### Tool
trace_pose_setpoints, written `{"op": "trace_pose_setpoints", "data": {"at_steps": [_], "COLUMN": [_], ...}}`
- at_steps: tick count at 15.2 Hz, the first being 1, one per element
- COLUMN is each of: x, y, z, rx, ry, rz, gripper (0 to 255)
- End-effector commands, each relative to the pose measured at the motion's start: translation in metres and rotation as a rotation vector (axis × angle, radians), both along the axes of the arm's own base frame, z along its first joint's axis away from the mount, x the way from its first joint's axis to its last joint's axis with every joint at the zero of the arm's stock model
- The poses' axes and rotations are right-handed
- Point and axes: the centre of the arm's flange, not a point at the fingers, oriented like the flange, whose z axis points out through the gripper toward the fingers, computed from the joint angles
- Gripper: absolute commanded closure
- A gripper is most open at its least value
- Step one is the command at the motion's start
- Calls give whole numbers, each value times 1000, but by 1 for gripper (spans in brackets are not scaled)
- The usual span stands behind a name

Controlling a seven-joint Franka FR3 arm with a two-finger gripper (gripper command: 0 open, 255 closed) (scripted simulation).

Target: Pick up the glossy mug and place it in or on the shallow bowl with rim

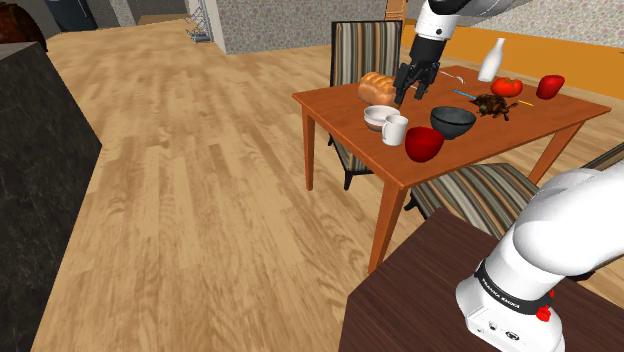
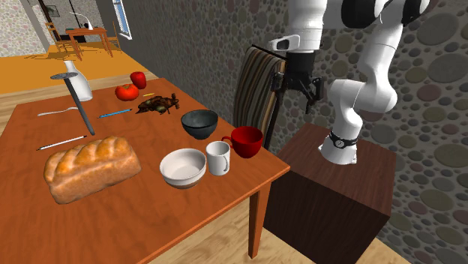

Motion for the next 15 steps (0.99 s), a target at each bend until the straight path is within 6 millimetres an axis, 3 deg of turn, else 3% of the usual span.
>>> {"op": "trace_pose_setpoints", "data": {"at_steps": [1,15], "x": [12,88], "y": [-21,-159], "z": [-16,-109], "rx": [-4,-25], "ry": [3,26], "rz": [-3,-28], "gripper": [0,0]}}
